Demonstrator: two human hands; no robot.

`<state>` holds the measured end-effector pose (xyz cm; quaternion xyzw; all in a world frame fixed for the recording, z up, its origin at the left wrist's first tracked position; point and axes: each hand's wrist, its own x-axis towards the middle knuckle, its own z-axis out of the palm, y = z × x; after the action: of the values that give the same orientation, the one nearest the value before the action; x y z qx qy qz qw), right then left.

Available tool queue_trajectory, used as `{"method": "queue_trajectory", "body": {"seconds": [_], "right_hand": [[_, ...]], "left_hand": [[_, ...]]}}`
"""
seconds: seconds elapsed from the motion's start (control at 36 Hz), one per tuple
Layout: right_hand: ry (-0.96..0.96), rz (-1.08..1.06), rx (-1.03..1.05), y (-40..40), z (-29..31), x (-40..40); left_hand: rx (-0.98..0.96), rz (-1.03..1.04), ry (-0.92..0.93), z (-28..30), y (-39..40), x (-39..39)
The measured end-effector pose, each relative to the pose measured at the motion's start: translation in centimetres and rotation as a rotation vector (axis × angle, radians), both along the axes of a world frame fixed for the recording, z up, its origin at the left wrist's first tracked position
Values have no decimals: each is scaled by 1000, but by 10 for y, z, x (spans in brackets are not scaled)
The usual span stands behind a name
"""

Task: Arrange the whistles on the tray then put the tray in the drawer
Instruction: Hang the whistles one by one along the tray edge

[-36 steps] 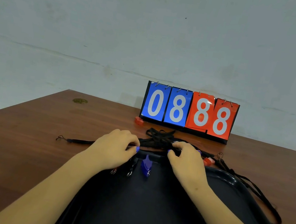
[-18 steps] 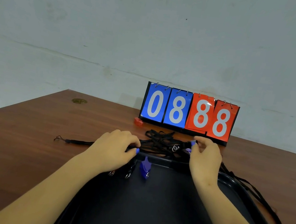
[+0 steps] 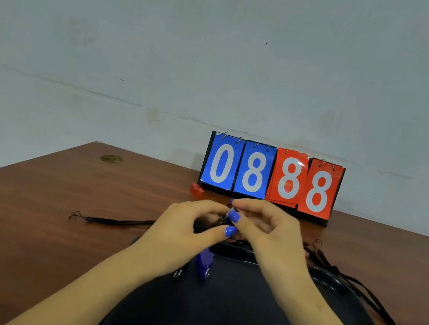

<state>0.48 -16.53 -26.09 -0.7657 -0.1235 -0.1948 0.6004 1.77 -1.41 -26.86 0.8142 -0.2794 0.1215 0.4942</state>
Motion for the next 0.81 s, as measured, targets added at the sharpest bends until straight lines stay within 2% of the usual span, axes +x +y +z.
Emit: {"method": "queue_trajectory", "body": {"seconds": [0.11, 0.22, 0.31, 0.36, 0.5, 0.61, 0.72, 0.81], "right_hand": [[-31, 11, 65, 0, 5, -4], [-27, 59, 83, -6, 15, -7], [50, 197, -45, -9, 19, -11], [40, 188, -202, -9, 17, -11], [-44, 69, -402, -9, 11, -9], [-55, 23, -462, -11, 10, -9], [-50, 1, -504, -17, 12, -8], [3, -35, -527, -27, 15, -5]], "left_hand": [[-119, -71, 106, 5, -1, -2], [-345, -141, 338, 6, -4, -5], [-515, -215, 491, 8, -6, -9], [-570, -227, 552, 8, -7, -9], [-574, -244, 624, 6, -6, -9], [-505, -219, 617, 5, -6, -8], [-440, -119, 543, 9, -4, -6], [-368, 68, 402, 7, 3, 4]]}}
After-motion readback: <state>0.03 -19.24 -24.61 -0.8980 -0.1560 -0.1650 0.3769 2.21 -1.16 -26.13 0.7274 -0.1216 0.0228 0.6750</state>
